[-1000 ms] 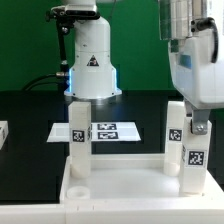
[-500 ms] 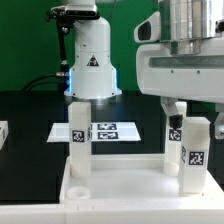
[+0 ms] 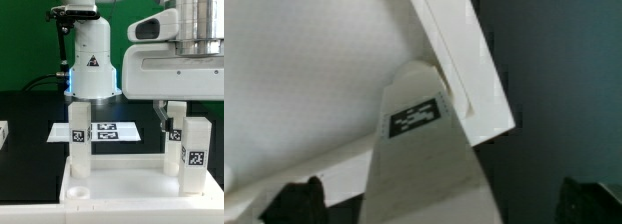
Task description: Assemble desk
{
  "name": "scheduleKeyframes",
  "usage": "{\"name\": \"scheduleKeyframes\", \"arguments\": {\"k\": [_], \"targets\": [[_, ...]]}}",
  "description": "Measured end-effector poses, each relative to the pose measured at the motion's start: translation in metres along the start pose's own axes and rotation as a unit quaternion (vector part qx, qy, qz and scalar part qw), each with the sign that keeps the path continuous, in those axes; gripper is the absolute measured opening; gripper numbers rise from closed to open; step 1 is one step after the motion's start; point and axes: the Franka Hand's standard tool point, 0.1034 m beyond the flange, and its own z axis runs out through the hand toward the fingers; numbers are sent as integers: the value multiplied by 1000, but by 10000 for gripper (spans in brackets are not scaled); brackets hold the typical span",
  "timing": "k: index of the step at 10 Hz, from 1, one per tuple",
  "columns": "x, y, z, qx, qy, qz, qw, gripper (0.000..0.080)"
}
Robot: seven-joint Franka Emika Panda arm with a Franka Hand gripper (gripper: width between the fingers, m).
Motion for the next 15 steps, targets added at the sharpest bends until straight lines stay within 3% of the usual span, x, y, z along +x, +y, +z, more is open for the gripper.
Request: {"name": "scheduleKeyframes", "arguments": {"k": [2, 4, 5, 7, 9, 10, 12, 13, 14, 15], "targets": [[0, 0, 0, 0, 0, 55, 998, 621], [4, 2, -2, 0, 2, 147, 989, 282], [4, 4, -2, -4, 1, 224, 974, 282], [2, 5, -1, -8, 2, 393, 919, 285], [1, 6, 0, 5, 1, 571, 821, 285], [0, 5, 0, 10, -2, 607, 795, 285], [0, 5, 0, 10, -3, 590, 807, 285], [0, 6, 0, 7, 0, 540, 842, 285], [1, 6, -1, 5, 4, 425, 905, 285], [4, 6, -1, 13, 8, 331, 944, 366]]}}
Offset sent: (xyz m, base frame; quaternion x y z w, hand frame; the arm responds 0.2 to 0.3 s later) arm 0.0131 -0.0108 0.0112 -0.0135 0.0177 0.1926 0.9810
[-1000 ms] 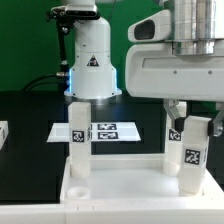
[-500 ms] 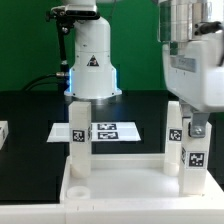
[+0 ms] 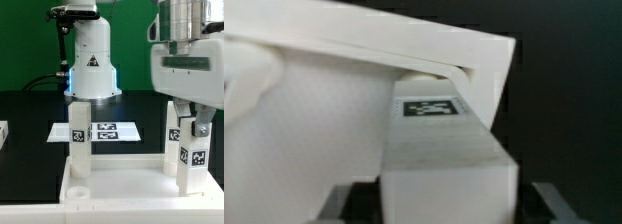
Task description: Assemble desk
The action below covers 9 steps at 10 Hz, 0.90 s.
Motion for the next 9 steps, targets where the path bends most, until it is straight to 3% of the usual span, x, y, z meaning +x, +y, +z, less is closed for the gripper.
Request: {"name": "scheduleKeyframes", "arguments": {"k": [1, 2, 3, 5, 7, 8, 9], "targets": [[-1, 0, 1, 1, -2, -66, 998, 366], [0, 0, 1, 0, -1, -86, 996, 547], [0, 0, 1, 0, -1, -106, 994, 626], [1, 0, 1, -5, 3, -209, 978, 645], [-4, -4, 2, -13, -4, -410, 912, 648], [-6, -4, 1, -11, -5, -423, 906, 649], [-6, -3, -2, 0, 9, -454, 891, 649]]}}
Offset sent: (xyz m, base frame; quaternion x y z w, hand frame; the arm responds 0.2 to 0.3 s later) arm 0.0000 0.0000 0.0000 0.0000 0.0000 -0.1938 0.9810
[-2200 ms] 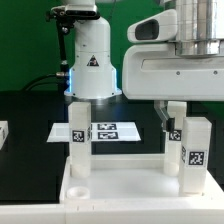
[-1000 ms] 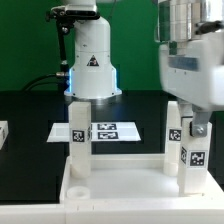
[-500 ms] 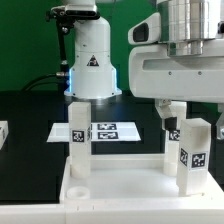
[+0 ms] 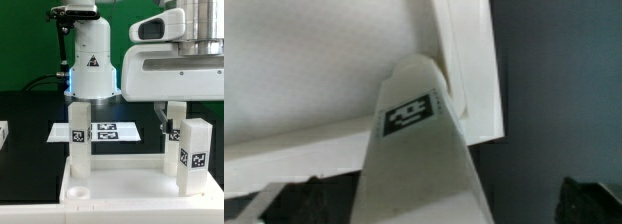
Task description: Assemble desk
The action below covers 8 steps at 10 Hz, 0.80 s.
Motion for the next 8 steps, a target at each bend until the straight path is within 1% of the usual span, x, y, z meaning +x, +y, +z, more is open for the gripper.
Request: {"name": "scheduleKeyframes", "arguments": {"k": [1, 3, 4, 6, 7, 8], "targets": [[-2, 2, 1, -1, -3, 7, 1000, 649], [-1, 2, 2, -1, -3, 21, 1000, 388], [-1, 3, 2, -1, -3, 64, 998, 284], [-1, 4, 1, -2, -2, 145, 989, 285], [-1, 5, 1, -9, -1, 243, 970, 285], [-5, 2, 1, -19, -8, 345, 938, 285]]}}
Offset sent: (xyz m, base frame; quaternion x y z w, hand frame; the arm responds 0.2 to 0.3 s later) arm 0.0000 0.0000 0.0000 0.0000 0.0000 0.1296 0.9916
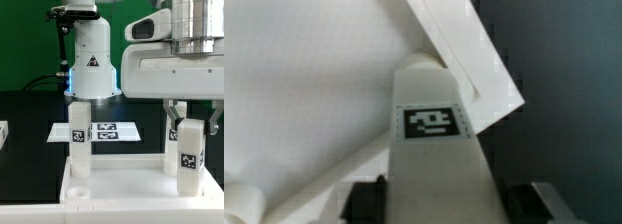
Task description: Assemble desk
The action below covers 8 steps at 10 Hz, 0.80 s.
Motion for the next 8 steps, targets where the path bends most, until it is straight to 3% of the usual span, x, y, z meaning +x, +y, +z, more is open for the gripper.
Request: {"name": "scheduleKeyframes", "arguments": {"k": [1, 3, 6, 8], "targets": [[-1, -1, 1, -2, -1, 116, 993, 285], [0, -1, 1, 8, -25, 278, 960, 285], [-3, -3, 1, 6, -26, 352, 936, 288], [-1, -4, 1, 17, -37, 487, 873, 288]]}}
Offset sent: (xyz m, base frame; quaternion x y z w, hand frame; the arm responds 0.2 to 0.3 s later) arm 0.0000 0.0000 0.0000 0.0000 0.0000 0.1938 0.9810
